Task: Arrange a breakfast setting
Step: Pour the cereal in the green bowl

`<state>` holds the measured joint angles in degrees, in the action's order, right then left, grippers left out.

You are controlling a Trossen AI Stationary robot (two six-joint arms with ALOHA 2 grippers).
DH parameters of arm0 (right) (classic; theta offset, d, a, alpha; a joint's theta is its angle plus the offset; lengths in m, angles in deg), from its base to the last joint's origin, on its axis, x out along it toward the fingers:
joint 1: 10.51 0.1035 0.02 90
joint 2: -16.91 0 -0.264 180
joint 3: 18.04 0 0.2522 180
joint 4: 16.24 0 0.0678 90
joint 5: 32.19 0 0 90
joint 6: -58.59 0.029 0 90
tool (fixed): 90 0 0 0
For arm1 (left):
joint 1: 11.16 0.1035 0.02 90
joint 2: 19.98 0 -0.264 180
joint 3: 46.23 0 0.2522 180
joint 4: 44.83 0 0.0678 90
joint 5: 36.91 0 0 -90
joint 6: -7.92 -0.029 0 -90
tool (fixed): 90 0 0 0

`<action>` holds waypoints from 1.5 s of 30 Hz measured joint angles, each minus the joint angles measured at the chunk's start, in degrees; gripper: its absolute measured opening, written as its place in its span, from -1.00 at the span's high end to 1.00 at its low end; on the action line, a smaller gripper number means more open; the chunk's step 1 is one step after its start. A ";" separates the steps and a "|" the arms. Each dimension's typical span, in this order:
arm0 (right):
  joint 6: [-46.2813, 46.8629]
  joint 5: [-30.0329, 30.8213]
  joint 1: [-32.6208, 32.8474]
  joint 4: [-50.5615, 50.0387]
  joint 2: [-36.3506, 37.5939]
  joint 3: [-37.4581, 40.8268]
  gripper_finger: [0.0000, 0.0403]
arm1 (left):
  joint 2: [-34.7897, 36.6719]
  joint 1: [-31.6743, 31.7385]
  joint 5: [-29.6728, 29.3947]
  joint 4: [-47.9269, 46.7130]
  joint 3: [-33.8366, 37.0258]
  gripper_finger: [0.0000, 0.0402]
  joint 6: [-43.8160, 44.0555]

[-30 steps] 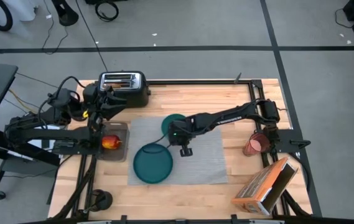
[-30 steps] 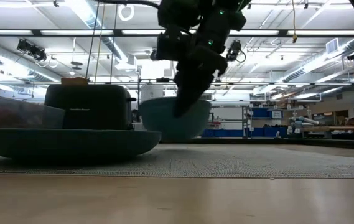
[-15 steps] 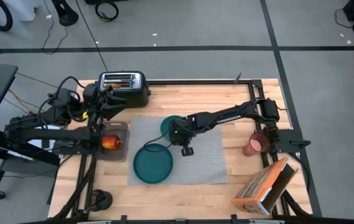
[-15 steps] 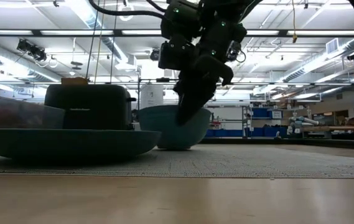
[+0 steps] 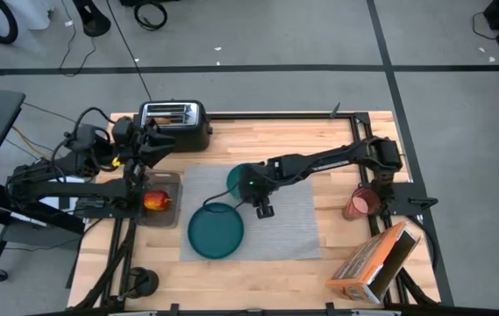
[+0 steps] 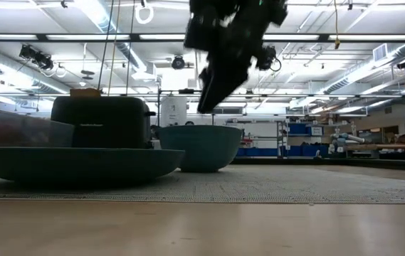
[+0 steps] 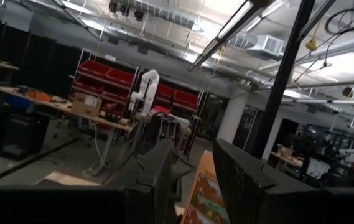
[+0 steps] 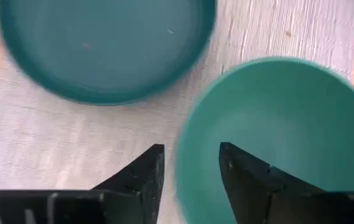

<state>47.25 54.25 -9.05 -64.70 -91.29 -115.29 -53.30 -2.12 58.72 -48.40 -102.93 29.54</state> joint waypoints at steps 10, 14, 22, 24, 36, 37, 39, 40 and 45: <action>28.02 5.85 7.98 -12.62 14.61 -9.80 0.18 | -4.14 -6.49 0.27 4.41 0.02 0.37 0.11; 31.61 10.33 11.19 -16.50 20.65 -12.82 0.18 | -7.57 -9.50 0.24 10.21 0.02 0.37 0.21; 37.06 11.63 11.32 -24.42 31.11 -13.15 0.17 | -14.97 -18.49 -5.63 21.30 0.02 0.37 -0.60; 36.99 11.62 10.67 -25.31 33.36 -13.15 0.17 | -16.82 -21.18 -9.09 24.38 0.02 0.37 -1.54; 31.28 -11.56 8.59 -27.17 43.77 -13.18 -0.07 | -28.54 -31.63 -25.22 43.36 0.04 0.37 -10.15; 31.36 -14.60 9.46 -27.22 44.28 -13.18 -0.10 | -28.91 -31.85 -25.87 43.79 0.03 0.37 -10.25; 31.64 -19.22 12.23 -27.15 45.02 -13.18 -0.16 | -29.57 -31.85 -27.15 43.63 0.02 0.37 -9.67; 31.62 -20.46 14.02 -27.37 45.31 -13.18 -0.18 | -29.88 -31.85 -27.76 43.45 0.04 0.37 -8.68; 30.84 -21.99 24.38 -29.71 45.98 -13.18 -0.20 | -30.82 -31.76 -30.92 43.52 0.04 0.37 -5.71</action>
<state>78.09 32.26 15.33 -94.41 -45.31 -128.47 -84.12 -33.88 27.80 -4.88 -102.88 23.82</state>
